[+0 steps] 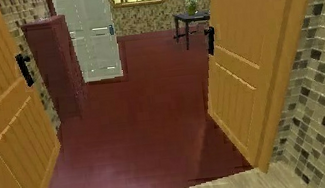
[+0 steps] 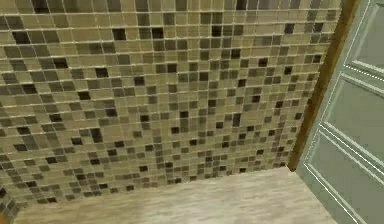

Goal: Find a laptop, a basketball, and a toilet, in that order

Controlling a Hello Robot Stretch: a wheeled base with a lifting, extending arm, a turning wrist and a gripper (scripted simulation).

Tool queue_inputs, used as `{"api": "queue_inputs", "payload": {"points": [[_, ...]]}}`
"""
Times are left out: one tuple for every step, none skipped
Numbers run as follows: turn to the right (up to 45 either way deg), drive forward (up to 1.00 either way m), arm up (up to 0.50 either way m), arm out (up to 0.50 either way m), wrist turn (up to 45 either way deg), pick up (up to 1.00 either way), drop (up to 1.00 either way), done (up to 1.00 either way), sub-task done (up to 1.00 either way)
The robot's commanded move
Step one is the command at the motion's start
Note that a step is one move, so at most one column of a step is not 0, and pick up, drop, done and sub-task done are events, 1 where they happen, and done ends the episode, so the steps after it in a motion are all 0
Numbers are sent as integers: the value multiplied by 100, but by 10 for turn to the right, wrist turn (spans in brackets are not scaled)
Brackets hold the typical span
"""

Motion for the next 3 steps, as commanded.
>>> {"api": "queue_inputs", "payload": {"points": [[0,100,0,0,0,0,0,0,0],[0,100,0,0,0,0,0,0,0],[30,0,0,0,0,0,0,0,0]]}}
